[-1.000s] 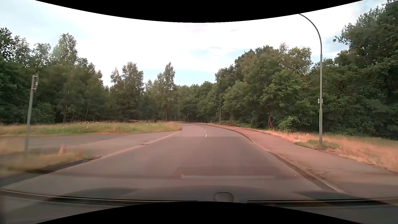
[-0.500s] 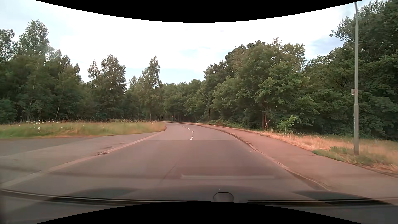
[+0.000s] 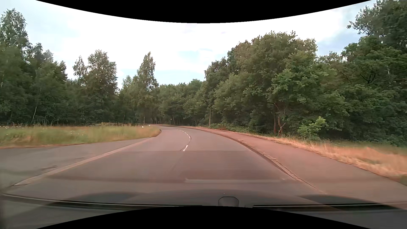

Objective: Follow the waypoints while adhering to traffic rules and regulations

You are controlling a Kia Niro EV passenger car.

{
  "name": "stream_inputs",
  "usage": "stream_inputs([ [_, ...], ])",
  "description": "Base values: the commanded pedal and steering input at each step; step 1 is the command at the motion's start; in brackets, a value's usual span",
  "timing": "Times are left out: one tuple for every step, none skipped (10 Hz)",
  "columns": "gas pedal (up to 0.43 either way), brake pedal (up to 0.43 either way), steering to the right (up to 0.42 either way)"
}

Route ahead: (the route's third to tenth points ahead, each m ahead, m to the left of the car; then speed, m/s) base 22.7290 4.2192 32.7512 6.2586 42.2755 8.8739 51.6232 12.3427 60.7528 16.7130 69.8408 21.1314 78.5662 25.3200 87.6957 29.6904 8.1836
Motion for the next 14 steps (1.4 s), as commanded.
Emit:
stream_inputs([
  [0.287,0.000,-0.010],
  [0.287,0.000,-0.005],
  [0.287,0.000,-0.004],
  [0.287,0.000,-0.006],
  [0.287,0.000,-0.013],
  [0.287,0.000,-0.018],
  [0.287,0.000,-0.023],
  [0.287,0.000,-0.028],
  [0.287,0.000,-0.033],
  [0.287,0.000,-0.033],
  [0.287,0.000,-0.029],
  [0.287,0.000,-0.028],
  [0.287,0.000,-0.028],
  [0.287,0.000,-0.033],
])
